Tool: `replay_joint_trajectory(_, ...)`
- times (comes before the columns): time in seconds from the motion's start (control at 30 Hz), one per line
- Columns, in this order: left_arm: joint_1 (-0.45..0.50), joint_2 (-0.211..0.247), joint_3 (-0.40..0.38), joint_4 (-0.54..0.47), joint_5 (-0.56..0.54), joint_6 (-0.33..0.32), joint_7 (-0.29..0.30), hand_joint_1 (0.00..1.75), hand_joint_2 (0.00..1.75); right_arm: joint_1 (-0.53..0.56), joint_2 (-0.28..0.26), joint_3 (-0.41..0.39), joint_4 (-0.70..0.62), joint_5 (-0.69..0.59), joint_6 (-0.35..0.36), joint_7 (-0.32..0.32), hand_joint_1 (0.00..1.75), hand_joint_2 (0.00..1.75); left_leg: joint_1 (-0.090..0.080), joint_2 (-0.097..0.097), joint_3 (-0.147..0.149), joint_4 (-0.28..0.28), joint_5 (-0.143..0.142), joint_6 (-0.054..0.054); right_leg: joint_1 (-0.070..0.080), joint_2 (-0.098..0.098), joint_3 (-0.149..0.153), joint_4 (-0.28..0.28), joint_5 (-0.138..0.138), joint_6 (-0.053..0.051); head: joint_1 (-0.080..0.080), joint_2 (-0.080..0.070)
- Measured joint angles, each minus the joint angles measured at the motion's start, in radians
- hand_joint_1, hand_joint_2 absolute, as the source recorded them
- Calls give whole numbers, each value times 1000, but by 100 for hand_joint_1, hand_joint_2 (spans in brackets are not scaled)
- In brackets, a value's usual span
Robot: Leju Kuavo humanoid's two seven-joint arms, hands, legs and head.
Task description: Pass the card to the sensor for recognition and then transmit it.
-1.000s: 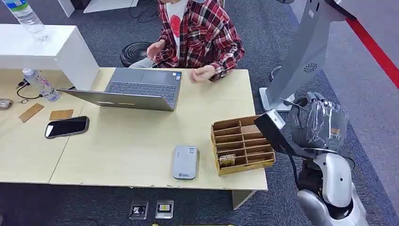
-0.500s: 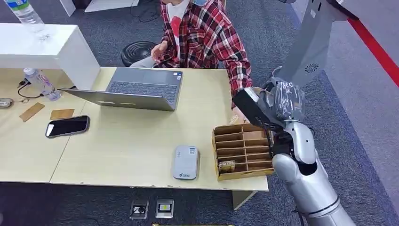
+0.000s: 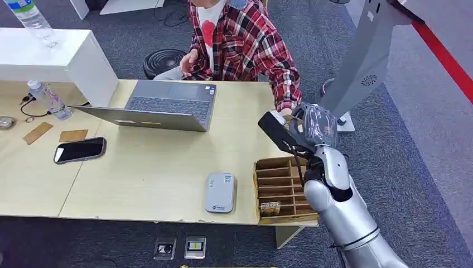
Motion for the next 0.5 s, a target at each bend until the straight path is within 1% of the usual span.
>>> replay_joint_trajectory(0.07,0,0,0,0,0,1,0,0,0,0,3,2,6,2,-1,0,175,175,0,0,0,0,0,0,0,0,0,0,0,0,0,0)
replay_joint_trajectory(0.1,0,0,0,0,0,1,0,0,0,0,4,3,9,2,-1,0,126,175,0,0,0,0,0,0,0,0,0,0,0,0,0,0)
replay_joint_trajectory(0.13,0,0,0,0,0,1,0,0,0,0,5,3,13,3,-1,0,19,175,0,0,0,0,0,0,0,0,0,0,0,0,0,0)
replay_joint_trajectory(0.17,0,0,-1,0,0,2,0,0,0,0,5,4,16,3,-2,0,19,175,0,0,0,0,0,0,0,0,0,0,0,0,0,0)
replay_joint_trajectory(0.2,0,0,-1,0,0,2,0,0,0,0,5,5,18,4,-2,1,0,175,0,0,0,0,0,0,0,0,0,0,0,0,0,0)
replay_joint_trajectory(0.5,3,0,0,0,13,6,0,0,0,22,4,16,24,9,-11,5,0,175,0,0,1,0,0,0,0,1,0,0,0,0,0,0)
